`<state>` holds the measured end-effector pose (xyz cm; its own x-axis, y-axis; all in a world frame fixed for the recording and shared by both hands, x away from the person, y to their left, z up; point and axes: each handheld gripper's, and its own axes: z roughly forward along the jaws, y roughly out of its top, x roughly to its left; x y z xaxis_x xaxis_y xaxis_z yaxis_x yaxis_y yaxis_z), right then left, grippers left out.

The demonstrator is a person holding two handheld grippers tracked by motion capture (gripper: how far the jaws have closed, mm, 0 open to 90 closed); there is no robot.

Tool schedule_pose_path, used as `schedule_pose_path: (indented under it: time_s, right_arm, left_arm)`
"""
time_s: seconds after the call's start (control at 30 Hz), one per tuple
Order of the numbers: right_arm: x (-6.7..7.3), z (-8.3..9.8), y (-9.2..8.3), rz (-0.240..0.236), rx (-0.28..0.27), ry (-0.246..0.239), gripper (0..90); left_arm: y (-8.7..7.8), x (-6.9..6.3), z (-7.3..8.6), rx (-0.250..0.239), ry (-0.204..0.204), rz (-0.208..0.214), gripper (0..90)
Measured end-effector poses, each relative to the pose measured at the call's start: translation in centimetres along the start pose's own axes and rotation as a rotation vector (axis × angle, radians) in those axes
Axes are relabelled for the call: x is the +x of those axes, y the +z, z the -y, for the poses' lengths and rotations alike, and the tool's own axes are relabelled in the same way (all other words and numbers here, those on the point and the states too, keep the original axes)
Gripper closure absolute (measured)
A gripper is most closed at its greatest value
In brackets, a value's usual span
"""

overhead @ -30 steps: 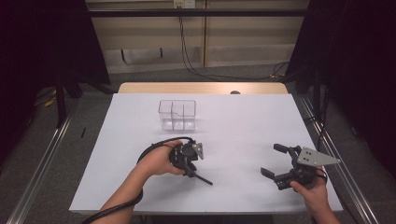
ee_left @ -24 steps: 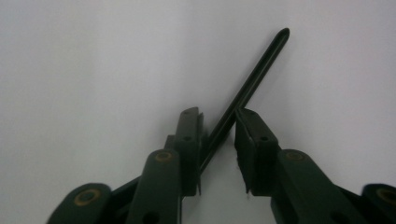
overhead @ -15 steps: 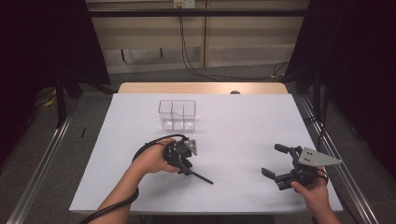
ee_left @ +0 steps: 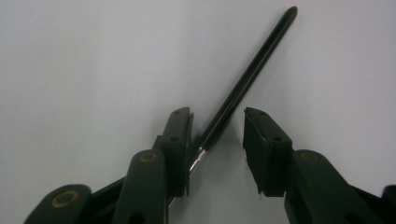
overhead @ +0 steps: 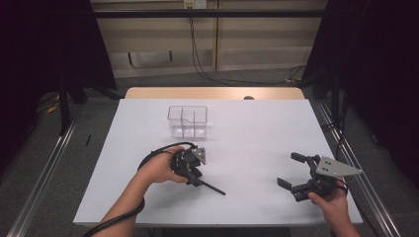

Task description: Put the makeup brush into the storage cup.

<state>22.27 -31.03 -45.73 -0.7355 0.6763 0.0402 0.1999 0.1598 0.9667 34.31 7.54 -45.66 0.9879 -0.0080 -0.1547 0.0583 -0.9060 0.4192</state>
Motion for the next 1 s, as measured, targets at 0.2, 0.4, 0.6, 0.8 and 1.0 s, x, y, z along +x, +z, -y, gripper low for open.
schedule_pose_path:
  time_s: [0.2, 0.4, 0.6, 0.8, 1.0]
  right_arm:
    - [0.0, 0.0, 0.0, 0.000, 0.000, 0.001, 0.0]
    - [0.0, 0.0, -0.2, 0.002, 0.001, 0.002, 0.0]
    - [0.0, 0.0, -0.3, 0.006, -0.005, 0.007, 0.0]
    - [0.0, 0.0, -0.1, 0.005, 0.000, 0.010, 0.0]
    - [0.1, 0.0, -0.1, 0.003, 0.002, 0.003, 0.0]
  left_arm:
    - [0.2, -0.3, -0.9, 0.073, 0.062, -0.037, 69.2]
    - [0.2, -0.2, -1.4, 0.105, 0.044, -0.057, 78.5]
    - [0.1, 0.3, -1.0, 0.072, -0.034, -0.048, 83.8]
    - [0.3, 0.3, -1.7, 0.126, -0.056, -0.055, 83.2]
    - [0.6, -0.1, -2.8, 0.204, -0.032, -0.081, 84.0]
